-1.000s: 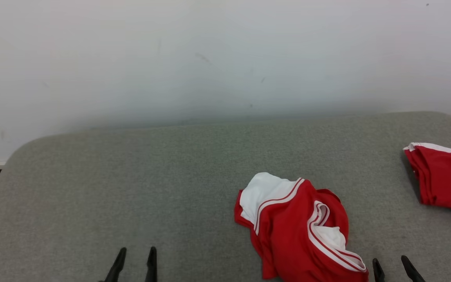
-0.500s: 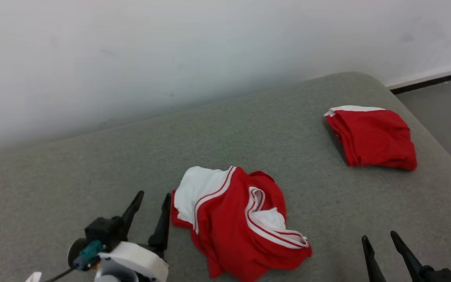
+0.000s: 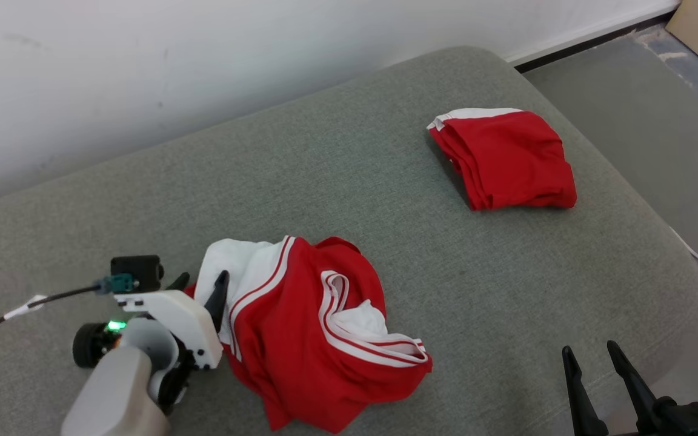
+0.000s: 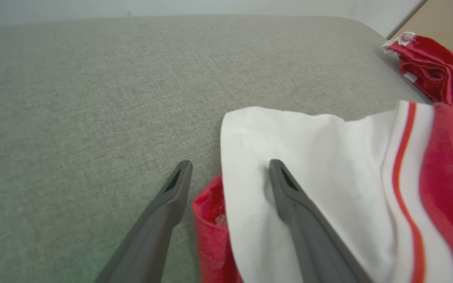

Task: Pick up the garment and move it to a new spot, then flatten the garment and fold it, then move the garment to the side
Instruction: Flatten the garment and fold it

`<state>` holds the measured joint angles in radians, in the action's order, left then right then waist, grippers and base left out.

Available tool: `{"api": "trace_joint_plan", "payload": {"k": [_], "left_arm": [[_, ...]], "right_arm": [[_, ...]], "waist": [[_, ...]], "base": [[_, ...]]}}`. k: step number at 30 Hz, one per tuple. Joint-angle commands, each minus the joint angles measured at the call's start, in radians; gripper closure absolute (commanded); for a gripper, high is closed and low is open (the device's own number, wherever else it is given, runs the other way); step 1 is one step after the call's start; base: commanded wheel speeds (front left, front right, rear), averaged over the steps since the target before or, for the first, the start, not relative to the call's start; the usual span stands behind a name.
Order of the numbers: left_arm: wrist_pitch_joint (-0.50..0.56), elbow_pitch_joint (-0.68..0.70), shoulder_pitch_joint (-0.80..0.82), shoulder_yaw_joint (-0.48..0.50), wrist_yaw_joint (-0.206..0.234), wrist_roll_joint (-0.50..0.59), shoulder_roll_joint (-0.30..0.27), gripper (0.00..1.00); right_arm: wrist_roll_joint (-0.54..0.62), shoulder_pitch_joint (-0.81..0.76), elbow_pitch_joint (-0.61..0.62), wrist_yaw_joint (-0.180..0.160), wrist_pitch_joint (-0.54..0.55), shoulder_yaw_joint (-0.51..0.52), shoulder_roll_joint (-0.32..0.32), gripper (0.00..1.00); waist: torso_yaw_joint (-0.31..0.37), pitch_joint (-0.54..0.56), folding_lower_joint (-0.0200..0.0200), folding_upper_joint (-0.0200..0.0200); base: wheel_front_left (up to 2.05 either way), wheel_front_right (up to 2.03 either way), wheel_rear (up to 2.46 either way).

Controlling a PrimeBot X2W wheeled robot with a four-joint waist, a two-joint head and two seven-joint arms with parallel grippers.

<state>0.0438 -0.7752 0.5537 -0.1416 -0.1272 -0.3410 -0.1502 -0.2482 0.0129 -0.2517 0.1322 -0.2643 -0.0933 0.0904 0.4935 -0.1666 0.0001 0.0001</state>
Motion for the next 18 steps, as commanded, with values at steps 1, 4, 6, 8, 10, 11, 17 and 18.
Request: {"api": "trace_joint_plan", "payload": {"k": [1,4,6,8,10,11,17,18], "left_arm": [[0.016,-0.021,0.029,-0.013,-0.003,0.019,-0.031,0.0],[0.052,-0.054,0.05,-0.033,-0.003,-0.034,-0.011,0.0],[0.084,-0.046,0.058,-0.075,-0.005,-0.083,-0.005,0.0],[0.108,-0.036,0.056,-0.111,-0.004,-0.123,-0.015,0.02],[0.134,-0.027,0.051,-0.154,-0.004,-0.162,-0.021,0.72],[0.142,-0.015,0.048,-0.179,-0.004,-0.178,-0.02,1.0],[0.075,0.064,0.067,-0.252,-0.004,-0.273,-0.049,1.0],[0.06,0.07,0.077,-0.253,-0.004,-0.281,-0.052,1.0]], "right_arm": [[-0.006,0.018,0.005,-0.003,0.0,0.001,-0.004,0.0],[-0.009,0.029,0.007,-0.003,0.0,0.003,-0.006,0.0],[-0.009,0.028,0.009,-0.003,0.0,0.007,-0.007,0.0],[-0.006,0.028,0.007,-0.003,0.0,0.008,-0.008,0.0],[-0.004,0.026,0.003,-0.003,0.0,0.011,-0.008,0.0],[-0.003,0.027,0.002,-0.003,0.0,0.011,-0.009,0.0],[0.0,0.026,-0.002,-0.003,0.0,0.011,-0.009,0.0],[0.001,0.023,-0.002,-0.003,0.0,0.012,-0.009,0.0]], "waist": [[0.006,-0.02,-0.0001,-0.0001],[0.003,-0.031,-0.0001,-0.0001],[-0.003,-0.037,-0.0001,-0.0001],[-0.011,-0.04,-0.0001,-0.0001],[-0.019,-0.041,-0.0001,-0.0001],[-0.023,-0.041,-0.0001,-0.0001],[-0.061,-0.029,-0.0001,-0.0001],[-0.07,-0.025,-0.0001,-0.0001]], "base": [[0.0,0.0,0.0],[0.0,0.0,0.0],[0.0,0.0,0.0],[0.0,0.0,0.0],[0.0,0.0,0.0],[0.0,0.0,0.0],[0.0,0.0,0.0],[0.0,0.0,0.0]]}}
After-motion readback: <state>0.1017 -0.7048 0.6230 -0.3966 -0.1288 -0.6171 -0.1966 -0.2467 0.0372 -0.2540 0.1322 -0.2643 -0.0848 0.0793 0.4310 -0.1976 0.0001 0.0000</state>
